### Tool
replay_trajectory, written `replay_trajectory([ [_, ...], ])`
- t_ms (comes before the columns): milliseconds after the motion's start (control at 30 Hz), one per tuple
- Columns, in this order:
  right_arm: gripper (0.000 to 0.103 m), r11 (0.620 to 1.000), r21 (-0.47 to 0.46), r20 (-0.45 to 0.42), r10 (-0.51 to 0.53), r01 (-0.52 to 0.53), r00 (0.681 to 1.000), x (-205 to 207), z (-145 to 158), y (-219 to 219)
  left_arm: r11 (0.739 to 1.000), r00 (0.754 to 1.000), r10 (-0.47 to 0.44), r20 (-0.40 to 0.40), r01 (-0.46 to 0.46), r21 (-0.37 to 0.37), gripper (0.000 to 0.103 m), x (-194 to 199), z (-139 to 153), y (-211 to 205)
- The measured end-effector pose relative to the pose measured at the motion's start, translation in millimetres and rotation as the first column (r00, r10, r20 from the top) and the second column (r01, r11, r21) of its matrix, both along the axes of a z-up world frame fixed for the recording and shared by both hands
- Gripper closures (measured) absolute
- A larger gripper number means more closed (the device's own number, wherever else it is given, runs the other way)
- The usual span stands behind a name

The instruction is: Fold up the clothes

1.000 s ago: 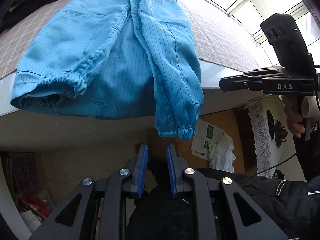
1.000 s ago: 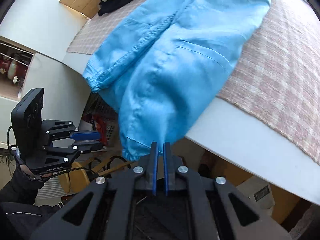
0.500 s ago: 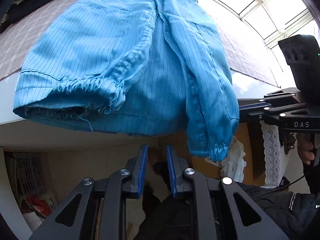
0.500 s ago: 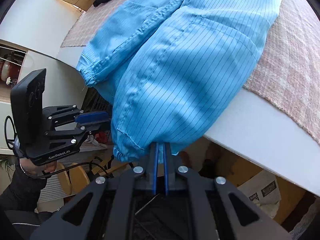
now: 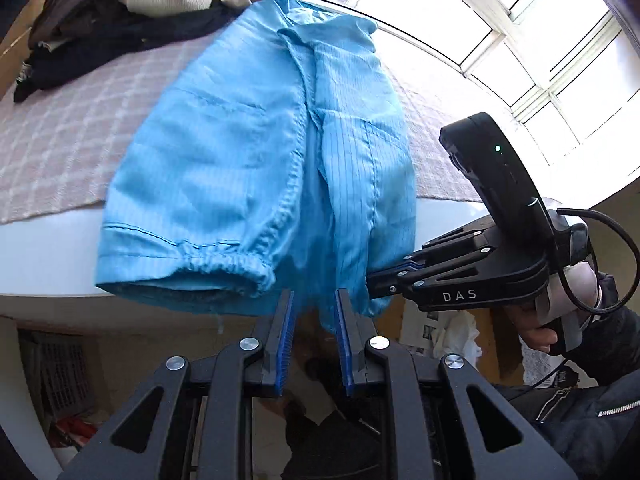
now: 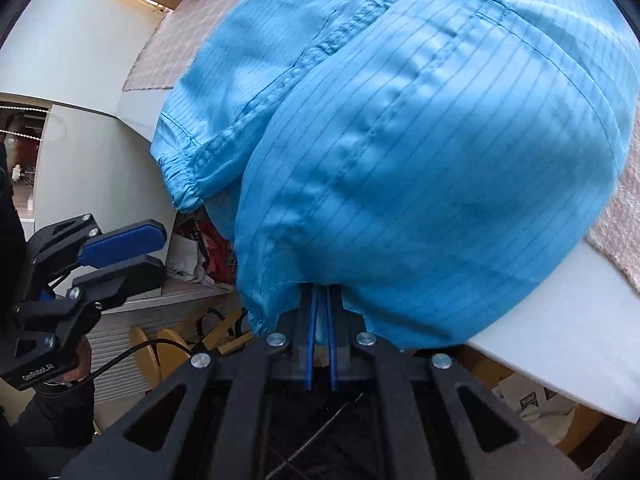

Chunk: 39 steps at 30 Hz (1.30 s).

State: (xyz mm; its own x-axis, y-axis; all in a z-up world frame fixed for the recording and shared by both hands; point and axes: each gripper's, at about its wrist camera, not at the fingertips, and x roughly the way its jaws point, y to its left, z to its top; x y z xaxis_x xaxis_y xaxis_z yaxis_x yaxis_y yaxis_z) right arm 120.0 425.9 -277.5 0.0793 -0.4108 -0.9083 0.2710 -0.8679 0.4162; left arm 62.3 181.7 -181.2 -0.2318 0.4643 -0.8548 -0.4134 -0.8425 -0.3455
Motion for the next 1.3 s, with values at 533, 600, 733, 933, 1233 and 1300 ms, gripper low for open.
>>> replay_trajectory([
  [533, 0.097, 0.988, 0.149, -0.14, -0.009, 0.03, 0.99, -64.8, 68.4, 46.9, 0.981, 0.987, -0.15, 0.051, 0.142, 0.133, 0.085, 7.8, -29.4, 92.7],
  [600, 0.097, 0.982, 0.189, -0.14, 0.005, 0.021, 0.99, -80.1, 60.3, 55.8, 0.991, 0.993, -0.105, 0.059, 0.1, 0.091, 0.085, -2.2, -37.4, 87.7],
  [733, 0.097, 0.951, 0.299, -0.189, -0.017, 0.074, 0.982, -128.9, 55.2, 70.0, 0.999, 0.997, 0.015, 0.077, -0.018, 0.042, 0.086, -19.4, -42.4, 61.5],
  [933, 0.08, 0.979, 0.189, -0.231, -0.036, 0.081, 0.972, -223.9, 118.4, 108.3, 0.992, 0.987, 0.119, 0.106, -0.122, 0.021, 0.086, -26.9, -40.8, 52.9],
  [1233, 0.058, 0.926, 0.171, -0.051, -0.333, 0.337, 0.941, -378.2, 130.9, 194.3, 0.975, 0.964, 0.223, 0.144, -0.218, -0.049, 0.086, -36.1, -42.5, 55.2],
  [1300, 0.058, 0.91, 0.209, -0.016, -0.363, 0.358, 0.932, -390.9, 126.1, 206.3, 0.973, 0.963, 0.226, 0.148, -0.218, -0.072, 0.086, -37.1, -43.8, 58.1],
])
